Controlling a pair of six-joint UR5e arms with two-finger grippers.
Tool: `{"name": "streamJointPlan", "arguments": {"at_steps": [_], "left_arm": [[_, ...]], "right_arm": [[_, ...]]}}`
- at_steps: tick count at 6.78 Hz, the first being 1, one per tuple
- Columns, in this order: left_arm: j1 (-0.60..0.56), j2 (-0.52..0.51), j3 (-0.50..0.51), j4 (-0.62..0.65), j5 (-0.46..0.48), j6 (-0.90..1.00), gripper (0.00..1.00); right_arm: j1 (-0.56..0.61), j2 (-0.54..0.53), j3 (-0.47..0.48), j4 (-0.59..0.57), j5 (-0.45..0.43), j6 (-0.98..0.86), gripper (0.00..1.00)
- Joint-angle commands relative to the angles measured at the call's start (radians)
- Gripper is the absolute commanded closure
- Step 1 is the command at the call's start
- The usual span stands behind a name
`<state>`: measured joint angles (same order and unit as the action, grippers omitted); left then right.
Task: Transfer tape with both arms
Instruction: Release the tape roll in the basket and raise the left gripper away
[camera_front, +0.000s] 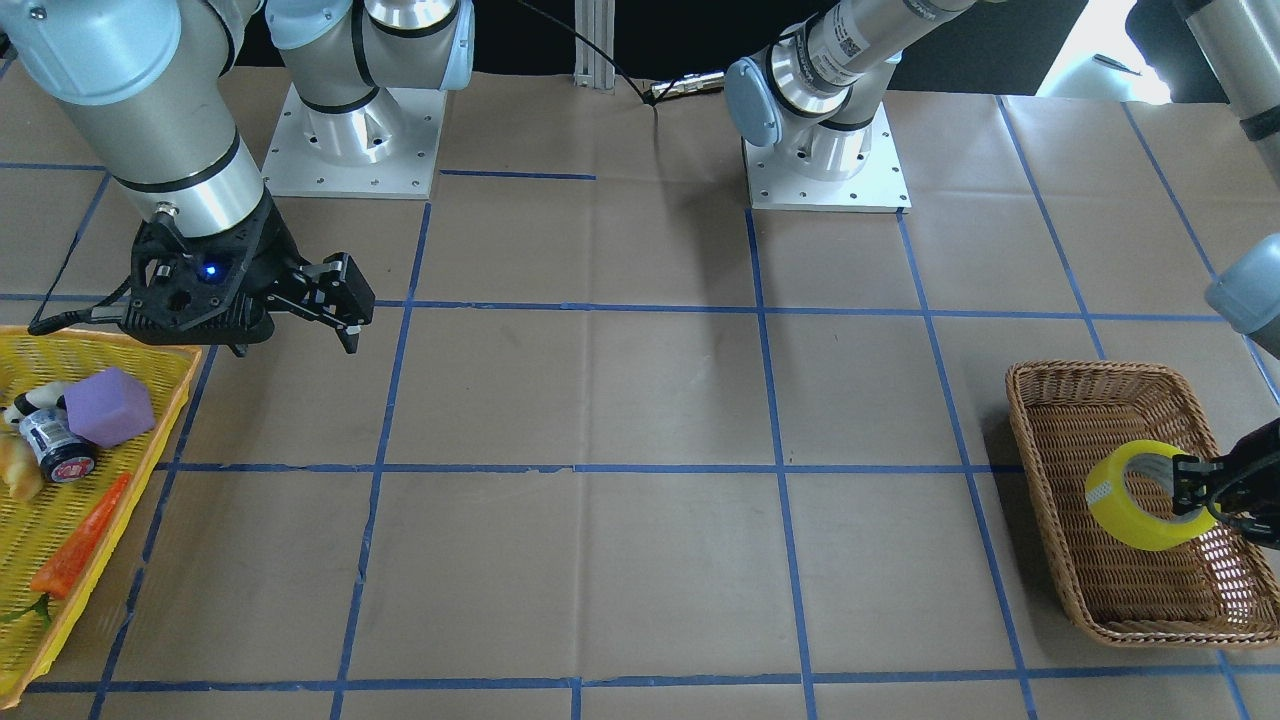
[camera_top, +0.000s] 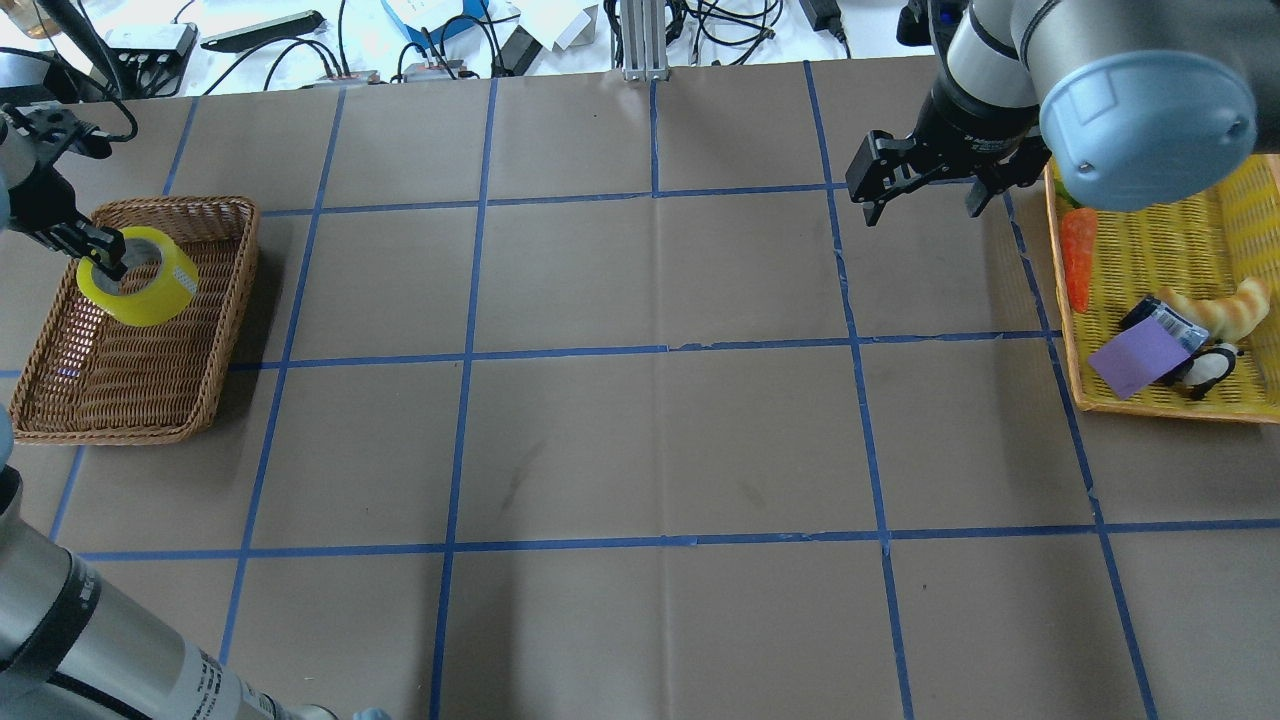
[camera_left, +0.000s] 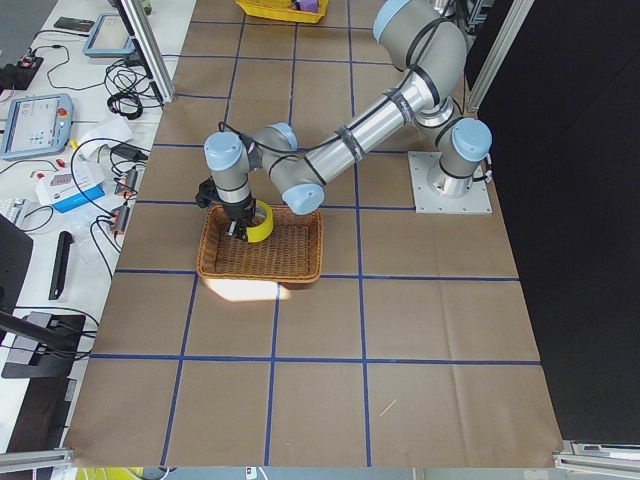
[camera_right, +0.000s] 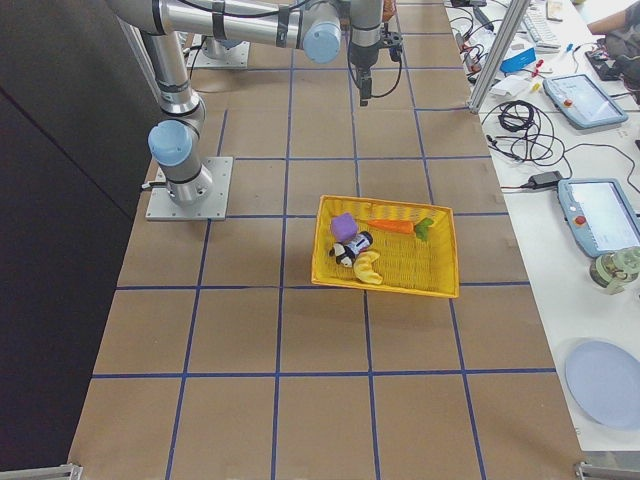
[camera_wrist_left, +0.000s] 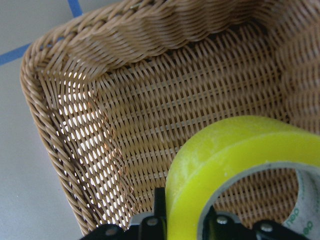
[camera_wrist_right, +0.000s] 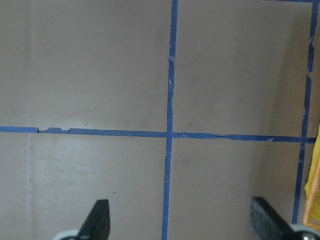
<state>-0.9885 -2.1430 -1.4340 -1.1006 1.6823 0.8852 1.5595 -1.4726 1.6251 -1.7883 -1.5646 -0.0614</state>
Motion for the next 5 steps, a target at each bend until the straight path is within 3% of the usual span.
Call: {"name": "streamJointPlan", "arguments": {"at_steps": [1,3,4,5], "left_arm": [[0.019,-0.009,-0.011,-0.016,-0.001,0.009,0.00],[-0.050,0.146,-0.002,-0.242,-0.027,-0.017,0.09],[-0.138,0.254,-0.008,-0.384,-0.092,-0.201,0.10],[-0.262,0.331,0.007,-0.500,-0.096,-0.391,0.10]], "right_arm": [[0.001,0.000,0.001,0.000,0.000,0.000,0.00],[0.001,0.000,-0.001,-0.002,0.005,0.000,0.00],[-0.001,0.000,-0.001,-0.002,0.003,0.000,0.00],[-0.001,0.000,-0.001,-0.002,0.003,0.000,0.00]]}}
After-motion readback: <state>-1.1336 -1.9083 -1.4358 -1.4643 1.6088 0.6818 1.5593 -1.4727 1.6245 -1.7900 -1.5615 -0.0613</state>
